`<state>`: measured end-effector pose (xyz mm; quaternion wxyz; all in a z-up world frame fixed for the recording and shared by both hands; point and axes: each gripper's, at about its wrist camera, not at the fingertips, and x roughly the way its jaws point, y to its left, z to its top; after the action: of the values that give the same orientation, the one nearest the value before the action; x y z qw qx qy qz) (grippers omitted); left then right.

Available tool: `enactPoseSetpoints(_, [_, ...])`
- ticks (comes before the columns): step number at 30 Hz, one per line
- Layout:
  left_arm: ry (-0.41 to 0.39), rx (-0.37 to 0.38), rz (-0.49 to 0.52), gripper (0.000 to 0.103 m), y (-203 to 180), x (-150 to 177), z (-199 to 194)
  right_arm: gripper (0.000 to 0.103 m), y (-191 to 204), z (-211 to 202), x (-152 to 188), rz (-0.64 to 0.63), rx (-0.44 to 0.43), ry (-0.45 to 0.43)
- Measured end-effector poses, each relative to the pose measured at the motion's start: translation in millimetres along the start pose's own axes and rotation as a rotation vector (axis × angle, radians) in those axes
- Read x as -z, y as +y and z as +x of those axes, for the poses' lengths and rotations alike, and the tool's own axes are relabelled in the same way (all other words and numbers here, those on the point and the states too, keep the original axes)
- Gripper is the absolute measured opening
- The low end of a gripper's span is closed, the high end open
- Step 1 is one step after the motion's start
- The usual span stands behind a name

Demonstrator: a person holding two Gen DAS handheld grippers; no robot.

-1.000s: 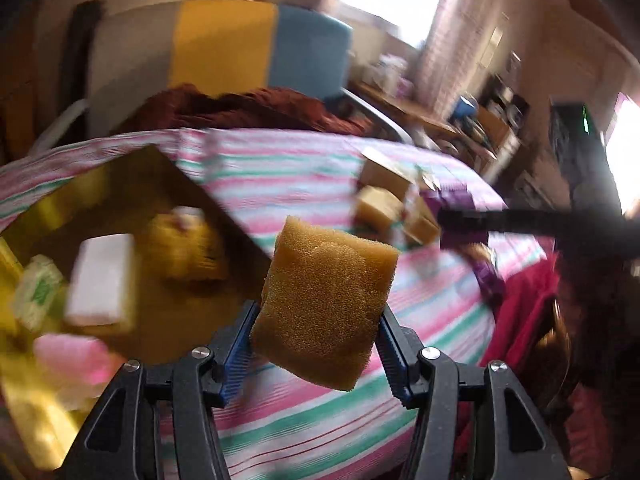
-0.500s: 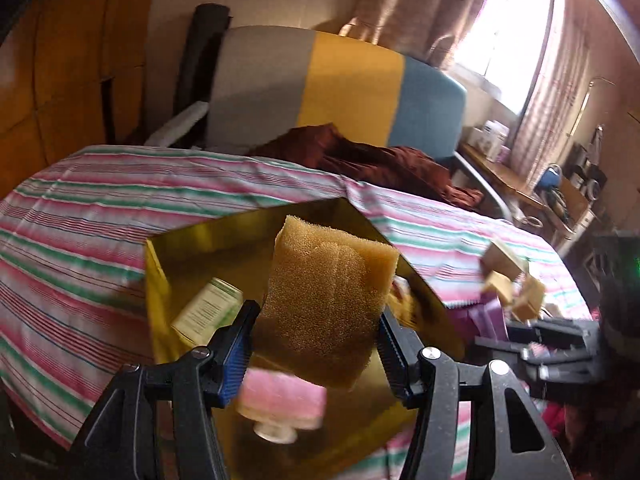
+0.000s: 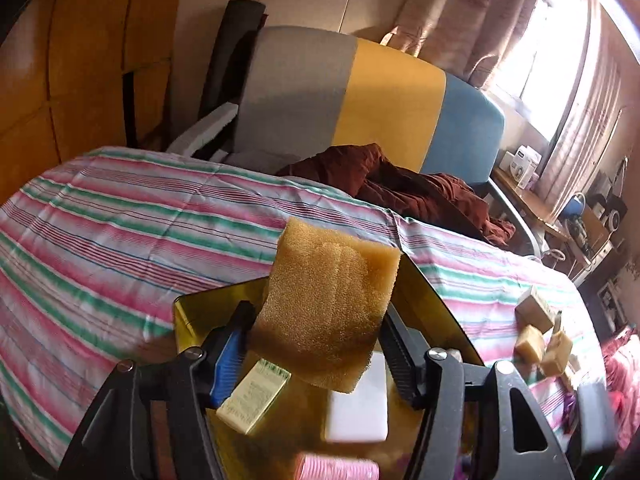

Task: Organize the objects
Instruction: 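Carry the sponge and purple snack into the gold tray and release them, then move both tools back toward the sponges and cracker packs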

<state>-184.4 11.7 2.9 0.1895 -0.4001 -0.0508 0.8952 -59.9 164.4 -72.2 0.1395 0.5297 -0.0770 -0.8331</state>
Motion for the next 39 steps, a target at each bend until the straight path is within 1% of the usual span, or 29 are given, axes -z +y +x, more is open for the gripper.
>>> enactPoseSetpoints(1, [0.006, -0.011, -0.015, 0.07, 2, -3, 3, 0.045, 1, 3, 2, -0.003, -0.007, 0.01])
enactPoseSetpoints(3, [-0.003, -0.03, -0.031, 0.084, 5, -6, 7, 0.045, 7, 10, 5, -0.013, -0.033, 0.032])
enactPoseSetpoints(4, [-0.009, -0.033, -0.029, 0.084, 6, -6, 7, 0.047, 11, 12, 7, -0.025, -0.048, 0.037])
enactPoseSetpoints(5, [-0.012, -0.037, -0.029, 0.084, 7, -6, 7, 0.053, 14, 12, 9, -0.04, -0.06, 0.031])
enactPoseSetpoints(7, [-0.011, -0.044, -0.044, 0.084, 11, -4, 5, 0.06, 17, 11, 9, -0.044, -0.083, 0.035])
enactPoseSetpoints(10, [-0.013, -0.037, -0.076, 0.084, 18, 6, -3, 0.061, 18, 9, 12, -0.045, -0.088, 0.032])
enactPoseSetpoints(12, [-0.014, -0.049, -0.08, 0.084, 19, 14, -10, 0.062, 17, 6, 13, -0.037, -0.093, 0.026])
enactPoseSetpoints(15, [-0.019, -0.071, -0.07, 0.084, 16, 30, -21, 0.068, 14, -1, 15, -0.025, -0.088, 0.012])
enactPoseSetpoints(18, [-0.03, -0.106, -0.038, 0.084, 9, 51, -34, 0.074, 13, -8, 18, -0.017, -0.062, -0.005])
enactPoseSetpoints(24, [-0.016, -0.142, -0.039, 0.084, -1, 84, -47, 0.082, 10, -17, 21, 0.01, -0.007, -0.048])
enactPoseSetpoints(27, [-0.014, -0.158, -0.038, 0.084, -6, 95, -53, 0.085, 9, -22, 23, 0.019, 0.011, -0.07])
enactPoseSetpoints(35, [-0.04, -0.212, -0.028, 0.084, -18, 116, -71, 0.09, 19, -35, 26, -0.008, 0.114, -0.168])
enactPoseSetpoints(39, [-0.035, -0.216, -0.03, 0.084, -22, 121, -73, 0.093, 19, -44, 28, -0.009, 0.153, -0.211])
